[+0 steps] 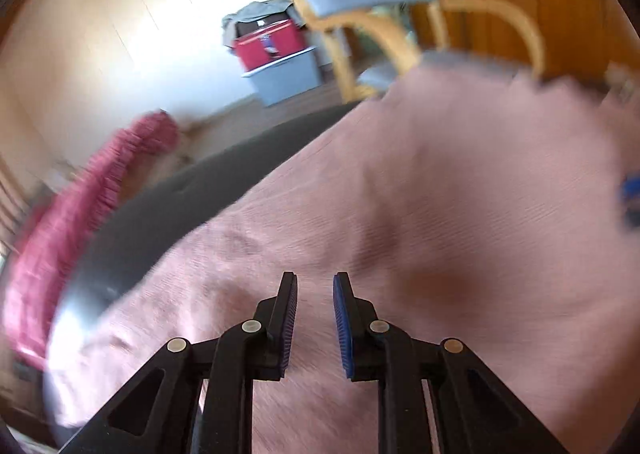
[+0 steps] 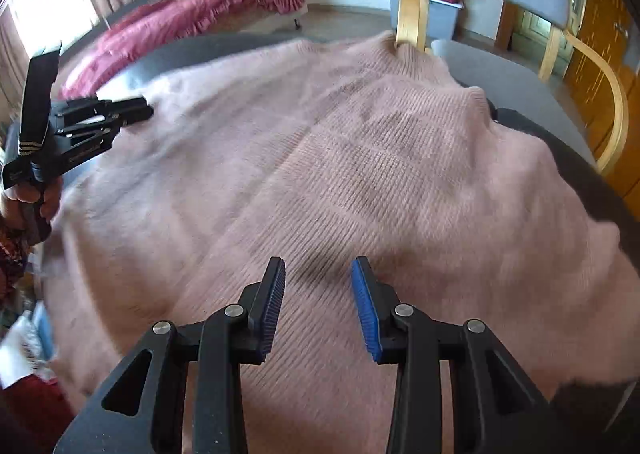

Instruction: Fold clothes

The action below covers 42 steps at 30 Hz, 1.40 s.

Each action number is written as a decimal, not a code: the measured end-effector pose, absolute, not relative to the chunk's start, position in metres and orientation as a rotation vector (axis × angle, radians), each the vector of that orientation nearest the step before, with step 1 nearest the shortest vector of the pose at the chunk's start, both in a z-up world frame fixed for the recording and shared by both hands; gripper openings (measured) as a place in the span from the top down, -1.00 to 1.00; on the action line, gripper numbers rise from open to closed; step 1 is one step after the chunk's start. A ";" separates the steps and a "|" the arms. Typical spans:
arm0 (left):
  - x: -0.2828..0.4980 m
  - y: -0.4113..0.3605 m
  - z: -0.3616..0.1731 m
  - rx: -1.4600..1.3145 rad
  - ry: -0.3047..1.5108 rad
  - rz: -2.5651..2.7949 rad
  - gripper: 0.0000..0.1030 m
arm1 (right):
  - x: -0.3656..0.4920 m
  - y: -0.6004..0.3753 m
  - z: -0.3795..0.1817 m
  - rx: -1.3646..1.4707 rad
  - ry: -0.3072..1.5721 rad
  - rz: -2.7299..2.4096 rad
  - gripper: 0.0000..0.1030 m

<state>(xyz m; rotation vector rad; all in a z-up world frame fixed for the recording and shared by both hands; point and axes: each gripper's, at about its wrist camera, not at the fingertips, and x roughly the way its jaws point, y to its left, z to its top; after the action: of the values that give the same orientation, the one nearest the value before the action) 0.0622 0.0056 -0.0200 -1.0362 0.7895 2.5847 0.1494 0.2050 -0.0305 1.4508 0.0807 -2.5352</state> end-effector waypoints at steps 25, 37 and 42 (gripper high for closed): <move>0.216 0.038 -0.015 -0.543 0.924 2.220 0.64 | 0.189 0.198 0.002 1.210 0.234 -2.481 0.27; 0.314 0.043 -0.031 -0.419 0.992 1.756 0.96 | 0.216 0.224 0.012 1.298 0.181 -2.602 0.27; 0.308 0.021 -0.026 -0.525 0.842 1.709 0.96 | 0.223 0.229 0.002 1.393 0.226 -2.571 0.27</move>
<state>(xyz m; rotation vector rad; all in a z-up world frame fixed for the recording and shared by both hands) 0.3078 0.0207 -0.0263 -0.5255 0.8416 1.7086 0.2228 0.2293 0.0018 1.3928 0.2257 -2.5706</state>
